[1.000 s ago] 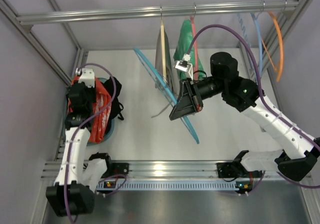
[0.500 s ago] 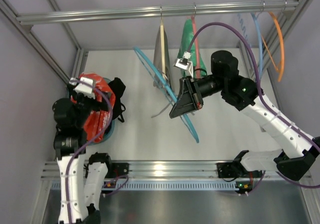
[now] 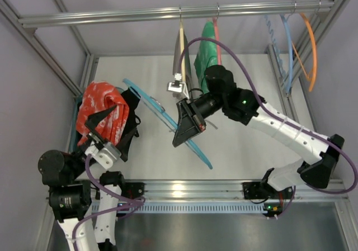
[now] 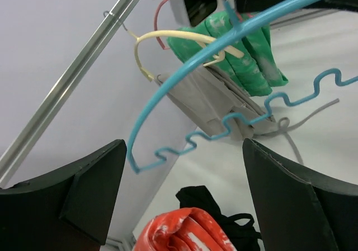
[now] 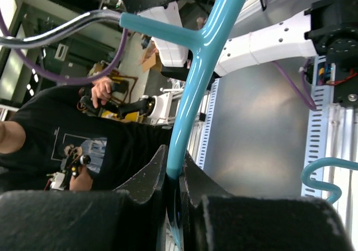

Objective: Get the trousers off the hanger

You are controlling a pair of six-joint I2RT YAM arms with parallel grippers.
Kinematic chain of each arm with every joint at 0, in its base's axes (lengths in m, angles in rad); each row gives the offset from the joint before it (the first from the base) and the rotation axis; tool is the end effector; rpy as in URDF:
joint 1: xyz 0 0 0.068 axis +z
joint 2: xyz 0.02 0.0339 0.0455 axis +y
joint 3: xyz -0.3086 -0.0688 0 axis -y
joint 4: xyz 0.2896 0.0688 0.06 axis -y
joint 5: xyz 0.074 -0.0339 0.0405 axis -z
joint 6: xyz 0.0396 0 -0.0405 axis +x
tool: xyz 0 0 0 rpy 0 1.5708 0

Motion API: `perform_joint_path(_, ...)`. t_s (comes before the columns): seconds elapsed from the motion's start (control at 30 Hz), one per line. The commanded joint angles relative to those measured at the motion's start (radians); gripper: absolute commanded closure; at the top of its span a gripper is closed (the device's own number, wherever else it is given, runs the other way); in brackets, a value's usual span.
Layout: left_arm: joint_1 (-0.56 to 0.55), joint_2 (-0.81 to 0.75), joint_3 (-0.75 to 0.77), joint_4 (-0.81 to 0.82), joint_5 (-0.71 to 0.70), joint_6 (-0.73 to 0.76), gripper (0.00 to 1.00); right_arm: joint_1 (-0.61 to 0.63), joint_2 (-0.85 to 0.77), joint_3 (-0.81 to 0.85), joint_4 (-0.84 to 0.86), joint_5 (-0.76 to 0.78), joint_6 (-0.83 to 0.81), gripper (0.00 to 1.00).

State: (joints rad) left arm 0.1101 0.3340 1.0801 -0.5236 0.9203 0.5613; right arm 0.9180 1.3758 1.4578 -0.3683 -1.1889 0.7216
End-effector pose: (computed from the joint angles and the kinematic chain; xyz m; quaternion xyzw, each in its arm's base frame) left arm -0.0006 -0.0318 0.4769 0.4633 0.4675 -0.0311 0.7522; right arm 0.1707 0.2837 0.4747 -0.3989 0.6273 0.6688 0.0108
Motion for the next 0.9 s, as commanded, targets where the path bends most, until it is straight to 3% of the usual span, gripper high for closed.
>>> perform_joint_path(0.0, 0.005, 0.005, 0.033, -0.013, 0.138, 0.199, 0.1, 0.068, 0.038, 0.094, 0.1, -0.015, -0.004, 1.0)
perform_joint_path(0.43, 0.062, -0.041, -0.063, -0.015, 0.241, 0.423, 0.27, 0.208, 0.152, 0.142, 0.204, -0.038, 0.098, 1.0)
perform_joint_path(0.77, 0.077, -0.039, -0.086, -0.013, 0.242, 0.468, 0.63, 0.19, 0.124, 0.15, 0.071, 0.027, -0.039, 1.0)
perform_joint_path(0.87, 0.077, -0.036, -0.083, -0.015, 0.25, 0.469, 0.76, 0.134, 0.108, 0.162, 0.003, 0.092, -0.091, 0.93)
